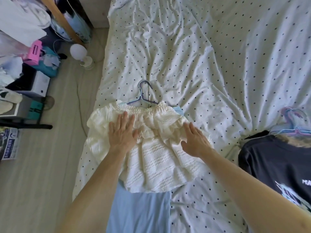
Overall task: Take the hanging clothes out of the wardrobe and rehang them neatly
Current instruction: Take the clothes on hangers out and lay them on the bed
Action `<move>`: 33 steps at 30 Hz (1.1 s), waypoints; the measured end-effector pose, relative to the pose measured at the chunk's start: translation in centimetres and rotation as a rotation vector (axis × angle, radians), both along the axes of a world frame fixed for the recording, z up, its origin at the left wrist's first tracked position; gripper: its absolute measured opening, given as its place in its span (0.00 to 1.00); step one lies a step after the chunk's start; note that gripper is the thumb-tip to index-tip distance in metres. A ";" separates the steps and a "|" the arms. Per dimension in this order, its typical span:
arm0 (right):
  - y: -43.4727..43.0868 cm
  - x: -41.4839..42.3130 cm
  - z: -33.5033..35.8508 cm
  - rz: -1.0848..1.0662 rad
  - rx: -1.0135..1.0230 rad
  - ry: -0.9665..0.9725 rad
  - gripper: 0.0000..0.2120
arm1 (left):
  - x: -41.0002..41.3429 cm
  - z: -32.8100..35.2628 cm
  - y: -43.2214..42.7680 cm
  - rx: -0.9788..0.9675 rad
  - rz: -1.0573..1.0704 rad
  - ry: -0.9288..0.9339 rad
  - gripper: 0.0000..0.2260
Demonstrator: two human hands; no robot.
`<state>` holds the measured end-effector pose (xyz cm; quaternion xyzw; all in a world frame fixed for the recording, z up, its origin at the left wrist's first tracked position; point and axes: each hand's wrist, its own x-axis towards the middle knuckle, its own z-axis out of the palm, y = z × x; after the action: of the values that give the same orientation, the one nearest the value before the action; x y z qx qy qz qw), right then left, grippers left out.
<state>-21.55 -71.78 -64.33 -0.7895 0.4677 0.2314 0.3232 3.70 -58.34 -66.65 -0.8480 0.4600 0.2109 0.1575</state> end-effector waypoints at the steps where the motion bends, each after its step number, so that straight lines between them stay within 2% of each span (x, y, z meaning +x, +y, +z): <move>1: 0.7 -0.8 0.9 -0.024 -0.021 -0.033 0.39 | -1.2 0.1 0.9 -0.020 0.023 0.044 0.29; 8: 7.9 -13.0 10.0 -0.148 -0.069 -0.189 0.30 | -11.9 3.8 6.5 0.156 0.133 0.324 0.29; 12: 11.9 -22.3 15.8 -0.240 -0.156 -0.208 0.23 | -19.4 9.0 7.6 0.255 0.058 0.441 0.26; 17: 16.9 -34.8 22.0 -0.439 -0.287 -0.237 0.20 | -30.5 15.8 7.1 0.182 -0.178 0.428 0.24; 23: 23.2 -50.6 27.3 -0.651 -0.465 -0.256 0.19 | -48.0 23.9 5.1 -0.052 -0.462 0.420 0.23; 29: 29.9 -67.0 30.6 -0.828 -0.715 -0.146 0.18 | -67.3 30.9 2.4 -0.225 -0.903 0.348 0.23; 33: 34.7 -76.9 33.3 -0.942 -0.777 0.018 0.19 | -79.4 34.6 1.8 -0.314 -1.112 0.352 0.24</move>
<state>-98.40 -37.03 -31.00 -0.5560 0.8194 -0.1171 0.0753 -75.69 -56.59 -32.00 -0.4460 0.8791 0.1637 0.0385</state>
